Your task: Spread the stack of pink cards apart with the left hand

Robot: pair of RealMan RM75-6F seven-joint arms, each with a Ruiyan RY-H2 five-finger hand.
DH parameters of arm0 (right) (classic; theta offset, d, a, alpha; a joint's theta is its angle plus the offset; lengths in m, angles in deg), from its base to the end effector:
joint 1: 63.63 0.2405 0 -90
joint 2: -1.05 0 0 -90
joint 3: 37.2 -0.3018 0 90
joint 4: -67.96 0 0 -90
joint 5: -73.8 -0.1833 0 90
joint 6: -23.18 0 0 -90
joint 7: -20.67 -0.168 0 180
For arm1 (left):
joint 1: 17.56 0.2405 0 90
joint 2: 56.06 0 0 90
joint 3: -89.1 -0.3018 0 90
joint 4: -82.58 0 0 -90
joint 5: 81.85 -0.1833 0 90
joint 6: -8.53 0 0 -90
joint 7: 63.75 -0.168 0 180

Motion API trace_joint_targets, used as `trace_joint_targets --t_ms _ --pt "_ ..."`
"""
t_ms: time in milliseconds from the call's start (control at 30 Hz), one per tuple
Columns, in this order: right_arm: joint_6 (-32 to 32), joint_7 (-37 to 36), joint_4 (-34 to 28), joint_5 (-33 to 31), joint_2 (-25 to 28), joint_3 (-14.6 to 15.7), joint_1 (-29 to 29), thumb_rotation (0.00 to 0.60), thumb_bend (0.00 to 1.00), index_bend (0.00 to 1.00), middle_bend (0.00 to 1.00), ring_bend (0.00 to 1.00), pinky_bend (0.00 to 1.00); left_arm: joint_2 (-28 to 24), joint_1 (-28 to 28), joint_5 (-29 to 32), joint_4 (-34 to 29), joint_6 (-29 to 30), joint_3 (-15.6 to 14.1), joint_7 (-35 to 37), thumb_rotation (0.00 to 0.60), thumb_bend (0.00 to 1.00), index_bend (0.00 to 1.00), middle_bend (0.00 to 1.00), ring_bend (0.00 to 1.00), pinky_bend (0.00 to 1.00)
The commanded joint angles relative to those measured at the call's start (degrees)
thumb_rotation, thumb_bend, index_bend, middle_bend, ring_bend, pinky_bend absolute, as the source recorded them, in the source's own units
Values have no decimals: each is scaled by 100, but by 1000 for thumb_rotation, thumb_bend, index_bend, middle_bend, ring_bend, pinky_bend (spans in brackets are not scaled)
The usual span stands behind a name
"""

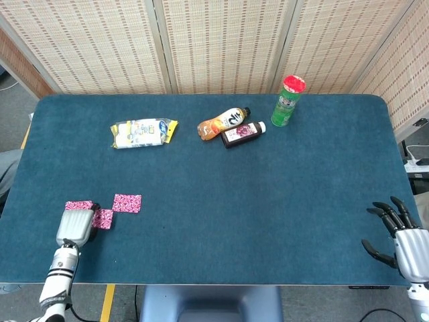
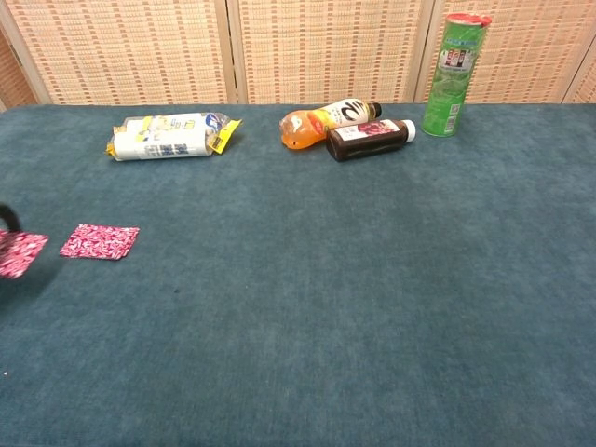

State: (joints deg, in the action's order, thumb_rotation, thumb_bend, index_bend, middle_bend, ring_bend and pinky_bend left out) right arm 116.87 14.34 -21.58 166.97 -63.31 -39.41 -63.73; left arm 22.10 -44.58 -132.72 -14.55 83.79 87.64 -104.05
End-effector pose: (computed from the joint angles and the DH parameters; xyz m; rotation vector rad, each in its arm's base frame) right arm -0.3371 -0.1733 0.2181 1.3486 -0.8550 1.0456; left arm -0.3168 0.2962 0.0825 -1.5810 -0.8853 -0.3932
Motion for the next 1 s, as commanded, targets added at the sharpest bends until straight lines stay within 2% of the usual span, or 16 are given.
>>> trace_joint_targets --t_ms 33,233,500,567,800,900,1000 --pt "-8 2 -4 -1 2 2 2 600 151 283 208 74 372 -119 250 -171 -50 217 -183 70 600 354 637 1000 1000 1000" --pt "-10 24 -11 -11 -10 -3 3 600 151 283 208 74 373 -144 538 -227 57 283 -293 204 600 354 632 1000 1000 1000" --pt "-31 53 -19 -29 -15 -9 11 600 151 283 208 74 372 -41 717 -58 207 167 -282 125 600 353 502 1000 1000 1000" --pt "-31 51 -25 -30 -12 -8 10 600 151 283 208 74 372 -15 735 -36 246 139 -248 113 600 353 443 1000 1000 1000" --pt "-27 50 -20 -33 -12 -11 8 600 151 283 208 74 372 5 782 -23 251 106 -147 64 600 365 129 1000 1000 1000" --pt "-22 44 -18 -27 -10 -7 5 600 151 283 208 74 372 -33 799 19 212 70 -122 16 600 363 70 1000 1000 1000" --pt "-14 42 -12 -28 -17 -11 4 600 151 283 208 74 372 -78 807 67 158 36 -108 -41 600 362 61 1000 1000 1000"
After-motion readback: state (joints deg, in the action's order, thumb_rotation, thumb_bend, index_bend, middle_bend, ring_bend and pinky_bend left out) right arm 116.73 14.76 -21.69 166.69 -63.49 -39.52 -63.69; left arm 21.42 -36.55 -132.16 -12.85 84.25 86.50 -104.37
